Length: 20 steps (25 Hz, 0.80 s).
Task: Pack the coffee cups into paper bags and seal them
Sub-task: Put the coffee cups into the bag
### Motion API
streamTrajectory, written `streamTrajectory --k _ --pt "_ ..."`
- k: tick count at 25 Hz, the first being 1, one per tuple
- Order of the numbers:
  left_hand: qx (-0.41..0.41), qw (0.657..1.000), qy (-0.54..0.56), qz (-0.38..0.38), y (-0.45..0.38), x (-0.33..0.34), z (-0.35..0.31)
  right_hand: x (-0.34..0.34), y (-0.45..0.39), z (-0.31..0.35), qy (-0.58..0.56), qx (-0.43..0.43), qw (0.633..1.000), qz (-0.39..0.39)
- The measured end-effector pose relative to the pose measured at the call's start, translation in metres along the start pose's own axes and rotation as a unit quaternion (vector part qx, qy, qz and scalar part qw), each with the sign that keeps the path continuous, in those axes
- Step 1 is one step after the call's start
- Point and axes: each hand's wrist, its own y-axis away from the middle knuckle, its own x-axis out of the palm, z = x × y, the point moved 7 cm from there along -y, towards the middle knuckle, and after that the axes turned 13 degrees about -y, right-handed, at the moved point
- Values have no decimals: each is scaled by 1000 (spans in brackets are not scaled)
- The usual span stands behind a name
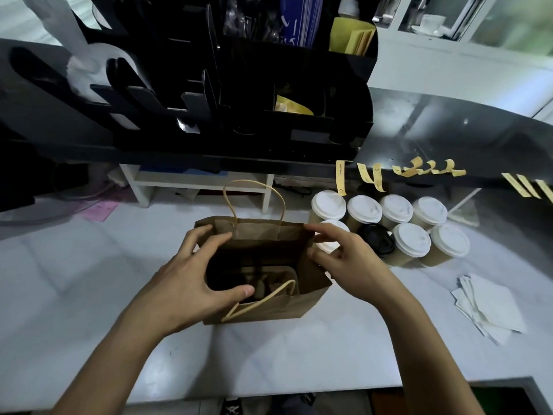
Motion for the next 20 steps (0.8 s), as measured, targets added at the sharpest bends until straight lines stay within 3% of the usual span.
streamTrajectory --k 4,7,11,20 --pt "-5 1000 -16 -2 0 0 -1 -22 -8 -2 -82 5 992 -97" --pt "-15 1000 -23 -1 0 0 -1 -38 -21 -18 33 40 982 -179" --pt "-23 999 -28 1 1 1 1 -31 -40 -37 299 110 934 -164" --pt "-19 1000 -17 -2 4 3 -1 -18 -61 -59 374 141 906 -140"
